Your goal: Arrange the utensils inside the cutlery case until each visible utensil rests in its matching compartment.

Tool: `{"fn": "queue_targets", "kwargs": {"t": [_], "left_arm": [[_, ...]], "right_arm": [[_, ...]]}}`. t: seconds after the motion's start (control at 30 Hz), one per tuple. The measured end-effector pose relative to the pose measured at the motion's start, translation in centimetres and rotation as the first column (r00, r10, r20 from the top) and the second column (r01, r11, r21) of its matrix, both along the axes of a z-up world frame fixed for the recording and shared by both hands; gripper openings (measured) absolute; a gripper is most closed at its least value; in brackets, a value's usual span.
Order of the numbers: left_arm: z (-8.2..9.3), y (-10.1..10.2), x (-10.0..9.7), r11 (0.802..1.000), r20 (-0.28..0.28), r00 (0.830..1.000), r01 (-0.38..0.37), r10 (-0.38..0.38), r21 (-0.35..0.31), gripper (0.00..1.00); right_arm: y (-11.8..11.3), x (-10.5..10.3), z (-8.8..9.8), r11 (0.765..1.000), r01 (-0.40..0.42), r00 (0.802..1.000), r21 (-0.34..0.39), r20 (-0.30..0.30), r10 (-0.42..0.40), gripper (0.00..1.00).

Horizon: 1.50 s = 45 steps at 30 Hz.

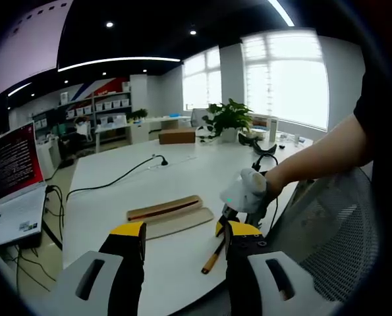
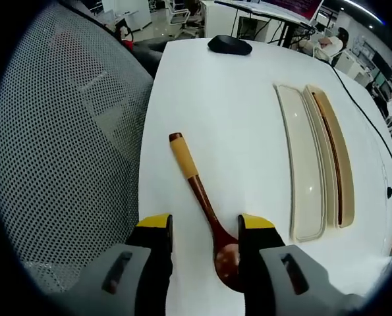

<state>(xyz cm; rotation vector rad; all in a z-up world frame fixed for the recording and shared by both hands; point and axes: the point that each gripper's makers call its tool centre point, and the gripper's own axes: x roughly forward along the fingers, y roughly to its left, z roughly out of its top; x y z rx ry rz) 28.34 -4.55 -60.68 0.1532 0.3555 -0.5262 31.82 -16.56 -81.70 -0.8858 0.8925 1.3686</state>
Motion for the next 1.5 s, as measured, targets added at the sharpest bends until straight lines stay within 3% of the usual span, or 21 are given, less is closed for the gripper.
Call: {"fn": "queue_targets", "kwargs": {"t": [0.13, 0.37, 1.5], "left_arm": [[0.02, 0.02, 0.02, 1.0, 0.001, 1.0, -0.002, 0.002, -0.001, 0.49], [0.04, 0.01, 0.04, 1.0, 0.002, 1.0, -0.001, 0.001, -0.003, 0.49], [0.02, -0.03, 0.11, 1.0, 0.004, 1.0, -0.005, 0.006, -0.006, 0.49]], "right_arm": [[0.18, 0.14, 0.07, 1.0, 0.014, 1.0, 0.003, 0.002, -0.014, 0.31], [0.58, -0.17, 0.01, 1.0, -0.01, 1.0, 0.005, 0.002, 0.01, 0.06], [0.45, 0.15, -0.05, 1.0, 0.005, 1.0, -0.009, 0.015, -0.005, 0.02]]}}
